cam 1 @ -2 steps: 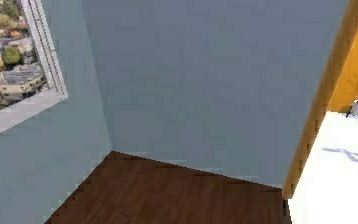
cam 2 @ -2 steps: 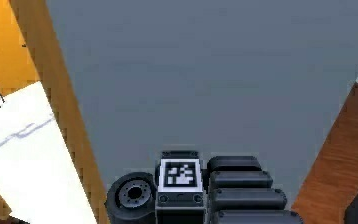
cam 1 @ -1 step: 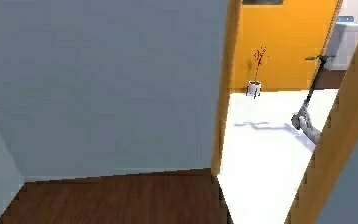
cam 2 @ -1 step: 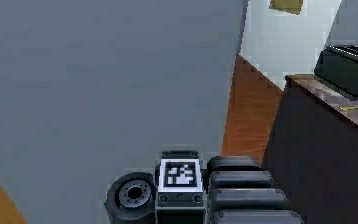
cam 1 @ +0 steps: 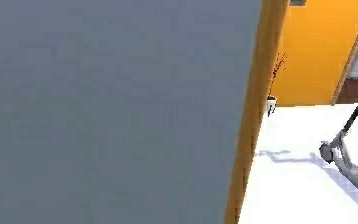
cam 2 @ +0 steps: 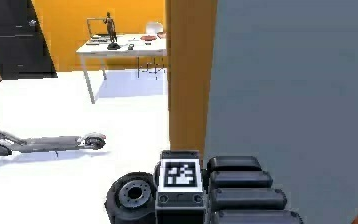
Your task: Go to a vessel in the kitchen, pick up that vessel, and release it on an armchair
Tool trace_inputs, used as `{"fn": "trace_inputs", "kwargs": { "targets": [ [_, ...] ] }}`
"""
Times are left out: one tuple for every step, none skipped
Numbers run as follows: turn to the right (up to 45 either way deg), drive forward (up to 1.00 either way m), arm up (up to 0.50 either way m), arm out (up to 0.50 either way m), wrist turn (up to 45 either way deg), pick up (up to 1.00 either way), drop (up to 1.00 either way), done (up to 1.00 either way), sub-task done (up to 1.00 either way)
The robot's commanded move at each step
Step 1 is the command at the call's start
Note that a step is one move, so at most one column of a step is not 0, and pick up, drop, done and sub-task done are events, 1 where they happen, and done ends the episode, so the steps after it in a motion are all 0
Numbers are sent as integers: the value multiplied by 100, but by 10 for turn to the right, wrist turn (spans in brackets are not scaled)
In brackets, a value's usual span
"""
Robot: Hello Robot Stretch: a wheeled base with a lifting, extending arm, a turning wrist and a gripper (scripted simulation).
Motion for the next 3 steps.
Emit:
{"fn": "trace_inputs", "kwargs": {
  "targets": [
    [450,0,0,0,0,0,0,0,0],
    [30,0,0,0,0,0,0,0,0],
    [0,80,0,0,0,0,0,0,0]
  ]
}}
